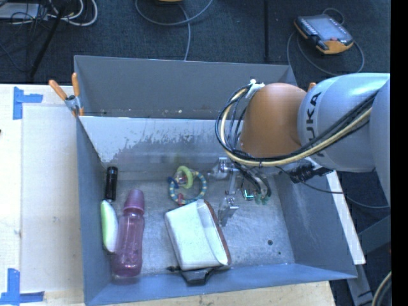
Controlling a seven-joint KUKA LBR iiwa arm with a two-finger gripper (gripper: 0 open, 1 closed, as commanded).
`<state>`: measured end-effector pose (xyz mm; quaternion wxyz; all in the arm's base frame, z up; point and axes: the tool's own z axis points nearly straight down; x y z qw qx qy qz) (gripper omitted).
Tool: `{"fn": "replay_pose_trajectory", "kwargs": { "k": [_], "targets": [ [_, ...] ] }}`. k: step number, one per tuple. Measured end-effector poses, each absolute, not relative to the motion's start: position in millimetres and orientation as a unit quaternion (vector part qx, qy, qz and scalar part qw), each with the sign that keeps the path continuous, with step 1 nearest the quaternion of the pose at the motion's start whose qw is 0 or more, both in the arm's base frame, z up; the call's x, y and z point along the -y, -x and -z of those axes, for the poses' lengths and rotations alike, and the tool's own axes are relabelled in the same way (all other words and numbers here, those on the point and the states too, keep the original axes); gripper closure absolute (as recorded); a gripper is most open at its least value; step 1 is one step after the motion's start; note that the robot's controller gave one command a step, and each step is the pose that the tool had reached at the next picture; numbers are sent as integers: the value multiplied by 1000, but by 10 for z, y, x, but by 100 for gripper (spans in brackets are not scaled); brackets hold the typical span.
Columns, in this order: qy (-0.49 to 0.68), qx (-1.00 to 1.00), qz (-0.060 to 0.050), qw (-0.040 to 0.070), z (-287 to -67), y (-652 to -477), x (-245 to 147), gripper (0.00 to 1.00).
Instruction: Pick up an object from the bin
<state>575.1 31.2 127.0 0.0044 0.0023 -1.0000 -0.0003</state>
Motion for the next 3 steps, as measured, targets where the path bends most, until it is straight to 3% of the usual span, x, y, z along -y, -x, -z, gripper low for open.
{"fn": "replay_pose_trajectory", "kwargs": {
  "k": [1, 2, 3],
  "targets": [
    [-2, 1000, 0, 1, -1314, -5770, -310, 0],
    [74, 997, 0, -2, -892, -5785, -686, 0],
    [41, 999, -1, 0, -720, -5879, -913, 0]
  ]
}}
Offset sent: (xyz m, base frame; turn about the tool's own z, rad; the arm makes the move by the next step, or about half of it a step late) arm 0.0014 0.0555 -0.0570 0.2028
